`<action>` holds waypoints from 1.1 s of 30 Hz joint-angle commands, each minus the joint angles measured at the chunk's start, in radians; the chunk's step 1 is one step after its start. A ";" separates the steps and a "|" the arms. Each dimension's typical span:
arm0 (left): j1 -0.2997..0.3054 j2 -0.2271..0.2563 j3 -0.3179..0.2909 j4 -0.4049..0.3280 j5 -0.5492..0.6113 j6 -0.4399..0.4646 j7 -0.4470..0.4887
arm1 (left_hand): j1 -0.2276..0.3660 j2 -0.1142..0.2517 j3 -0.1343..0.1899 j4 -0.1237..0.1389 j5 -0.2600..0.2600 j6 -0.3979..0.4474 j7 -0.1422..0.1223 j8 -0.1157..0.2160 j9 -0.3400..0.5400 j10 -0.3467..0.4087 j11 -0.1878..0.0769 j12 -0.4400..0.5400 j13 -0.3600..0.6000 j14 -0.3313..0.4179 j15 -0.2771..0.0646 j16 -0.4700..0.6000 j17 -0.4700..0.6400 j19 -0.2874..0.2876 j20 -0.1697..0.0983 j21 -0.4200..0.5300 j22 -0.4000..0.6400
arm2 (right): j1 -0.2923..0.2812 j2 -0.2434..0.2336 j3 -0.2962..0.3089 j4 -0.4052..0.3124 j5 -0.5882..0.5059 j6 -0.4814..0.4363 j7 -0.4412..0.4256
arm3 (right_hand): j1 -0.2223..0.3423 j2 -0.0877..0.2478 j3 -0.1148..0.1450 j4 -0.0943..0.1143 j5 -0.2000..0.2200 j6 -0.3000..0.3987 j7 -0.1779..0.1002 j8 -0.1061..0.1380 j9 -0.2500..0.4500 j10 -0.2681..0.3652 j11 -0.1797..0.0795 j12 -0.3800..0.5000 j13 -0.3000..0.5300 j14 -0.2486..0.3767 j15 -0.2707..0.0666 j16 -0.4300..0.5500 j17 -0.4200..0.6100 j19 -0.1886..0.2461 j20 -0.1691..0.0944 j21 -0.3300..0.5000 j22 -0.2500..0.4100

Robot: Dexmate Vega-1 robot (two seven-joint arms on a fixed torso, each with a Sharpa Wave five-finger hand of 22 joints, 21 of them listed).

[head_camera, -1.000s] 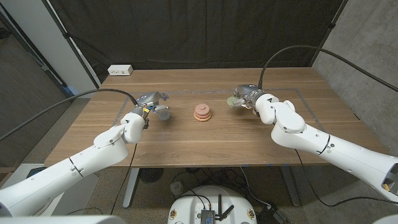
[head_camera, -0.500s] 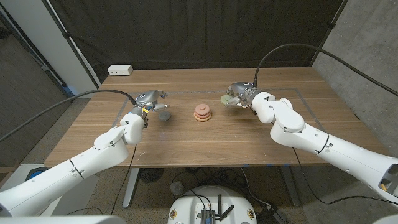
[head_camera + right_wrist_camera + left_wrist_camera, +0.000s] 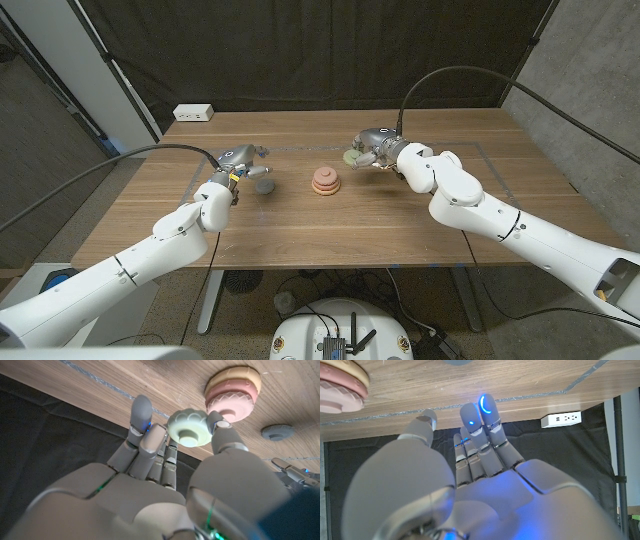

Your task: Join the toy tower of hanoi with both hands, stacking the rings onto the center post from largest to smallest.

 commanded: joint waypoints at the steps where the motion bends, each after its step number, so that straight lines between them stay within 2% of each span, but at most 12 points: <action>1: 0.016 -0.011 -0.007 0.002 -0.002 0.008 0.019 | 0.002 -0.008 0.004 -0.001 0.004 0.006 -0.004 -0.002 0.005 0.006 -0.004 0.004 0.005 0.010 -0.060 0.005 0.000 0.008 -0.127 0.008 0.004 | 0.018 0.030 0.010 0.043 0.011 0.106 0.006 | 0.007 0.061 0.052 0.047 0.010 0.121 -0.111 0.014 0.004 0.177 -0.171 -0.004 0.006 0.008 0.002 0.005 0.003 0.009 -0.042 0.000 0.004; 11: 0.028 -0.016 -0.012 -0.007 -0.003 0.025 0.034 | 0.007 -0.008 0.006 -0.002 0.003 0.010 -0.005 -0.002 0.005 0.007 -0.003 0.003 0.006 0.023 -0.060 0.016 0.007 0.015 -0.128 0.011 0.004 | 0.028 0.051 0.007 0.078 0.018 0.165 0.008 | 0.004 0.061 0.055 0.047 0.012 0.126 -0.113 0.015 0.003 0.179 -0.171 -0.010 0.010 0.008 0.002 0.008 0.003 0.009 -0.042 -0.001 0.004; 22: 0.038 -0.015 -0.022 0.020 -0.022 -0.030 0.060 | 0.009 -0.009 0.010 -0.001 0.002 0.017 -0.007 -0.001 0.006 0.017 -0.005 0.005 0.009 0.020 -0.060 0.015 0.007 0.018 -0.128 0.013 0.006 | 0.035 0.086 -0.009 0.096 -0.011 0.153 0.025 | 0.001 0.061 0.059 0.047 0.014 0.125 -0.115 0.014 0.002 0.172 -0.171 -0.019 0.013 0.007 0.002 0.010 0.003 0.011 -0.042 0.000 0.007; 27: 0.036 -0.020 -0.025 0.037 -0.027 -0.049 0.071 | 0.010 -0.010 0.012 0.000 0.001 0.019 -0.006 -0.002 0.006 0.020 -0.006 0.004 0.010 0.026 -0.060 0.022 0.014 0.018 -0.128 0.013 0.007 | 0.064 0.106 -0.021 0.134 0.009 0.170 0.059 | 0.001 0.060 0.060 0.047 0.015 0.124 -0.115 0.013 0.002 0.170 -0.171 -0.022 0.015 0.004 0.002 0.007 0.001 0.010 -0.042 -0.001 0.007; 33: 0.051 -0.025 -0.030 0.040 -0.036 -0.054 0.083 | 0.012 -0.010 0.016 -0.001 0.000 0.021 -0.007 -0.002 0.007 0.022 -0.008 0.002 0.010 0.022 -0.060 0.020 0.012 0.017 -0.128 0.013 0.007 | 0.079 0.124 -0.040 0.150 -0.010 0.172 0.057 | 0.001 0.060 0.062 0.046 0.016 0.124 -0.113 0.012 0.001 0.168 -0.167 -0.026 0.015 0.004 0.002 0.009 0.002 0.010 -0.042 -0.001 0.008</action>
